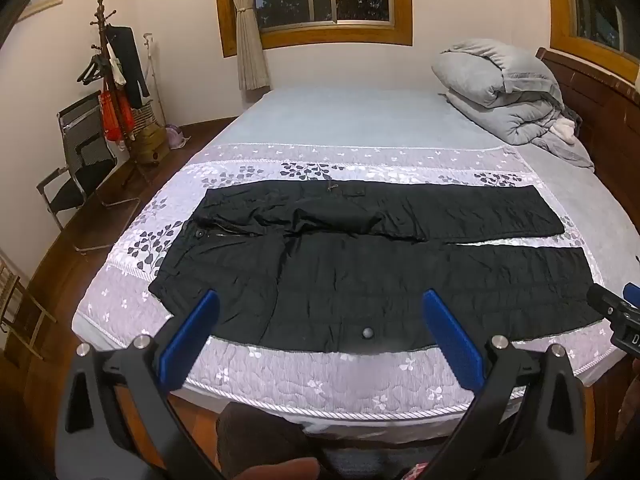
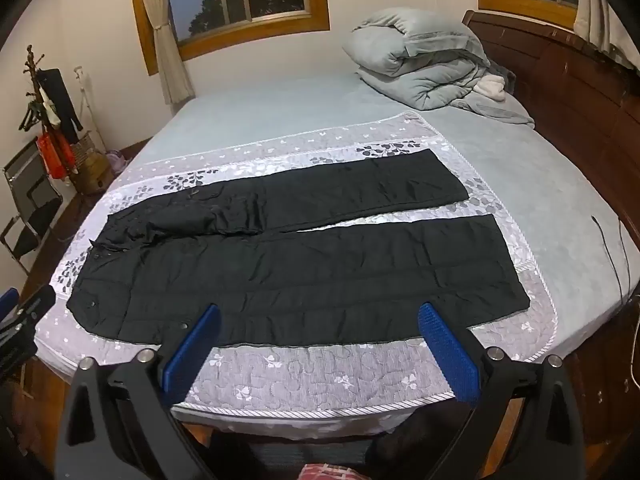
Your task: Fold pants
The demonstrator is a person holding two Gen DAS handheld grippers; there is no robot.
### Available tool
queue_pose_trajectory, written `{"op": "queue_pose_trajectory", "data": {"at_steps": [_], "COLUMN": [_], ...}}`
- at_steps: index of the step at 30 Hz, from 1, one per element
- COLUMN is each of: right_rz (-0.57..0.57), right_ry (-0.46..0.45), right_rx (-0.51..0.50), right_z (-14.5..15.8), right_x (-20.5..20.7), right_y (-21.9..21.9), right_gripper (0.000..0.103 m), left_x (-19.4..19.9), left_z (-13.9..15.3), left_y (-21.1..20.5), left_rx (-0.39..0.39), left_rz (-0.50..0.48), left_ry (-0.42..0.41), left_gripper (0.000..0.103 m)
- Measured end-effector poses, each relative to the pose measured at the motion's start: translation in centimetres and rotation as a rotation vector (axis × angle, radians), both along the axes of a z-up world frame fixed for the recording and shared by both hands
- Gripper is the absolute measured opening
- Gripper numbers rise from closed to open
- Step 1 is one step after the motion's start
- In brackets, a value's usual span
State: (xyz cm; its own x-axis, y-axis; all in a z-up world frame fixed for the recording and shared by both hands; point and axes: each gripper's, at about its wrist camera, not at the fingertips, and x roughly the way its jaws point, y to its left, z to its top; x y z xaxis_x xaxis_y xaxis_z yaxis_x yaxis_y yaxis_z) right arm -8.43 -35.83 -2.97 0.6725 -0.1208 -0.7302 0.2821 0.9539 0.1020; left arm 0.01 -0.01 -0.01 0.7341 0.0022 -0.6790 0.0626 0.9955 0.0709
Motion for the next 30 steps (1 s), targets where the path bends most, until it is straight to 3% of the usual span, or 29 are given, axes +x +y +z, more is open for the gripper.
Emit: {"op": "queue_pose_trajectory", "data": {"at_steps": [9,10,30], "right_rz": [-0.01,0.006,-0.002], "right_ry": [0.013,-0.009,-0.013], "right_rx": [-0.032,0.005,0.011], "right_z": [0.0,0.0,0.2], "right_x": [0.1,-0.4,-0.4], "right_y": [0.2,-0.4,-0.7], "right_gripper": [0.1,0.1,0.1], "left_x": [0.1,0.2,0.1], "left_z": [0.1,0.5,0.5], "left_y": [0.0,-0.3,-0.3], "left_rx": [0.0,-0.004,-0.005], "left_rz": [0.001,-0.006,-0.012], "left_ry": [-0.008,-0.008,-0.026], "left_gripper": [0.101,0.101,0.101]}}
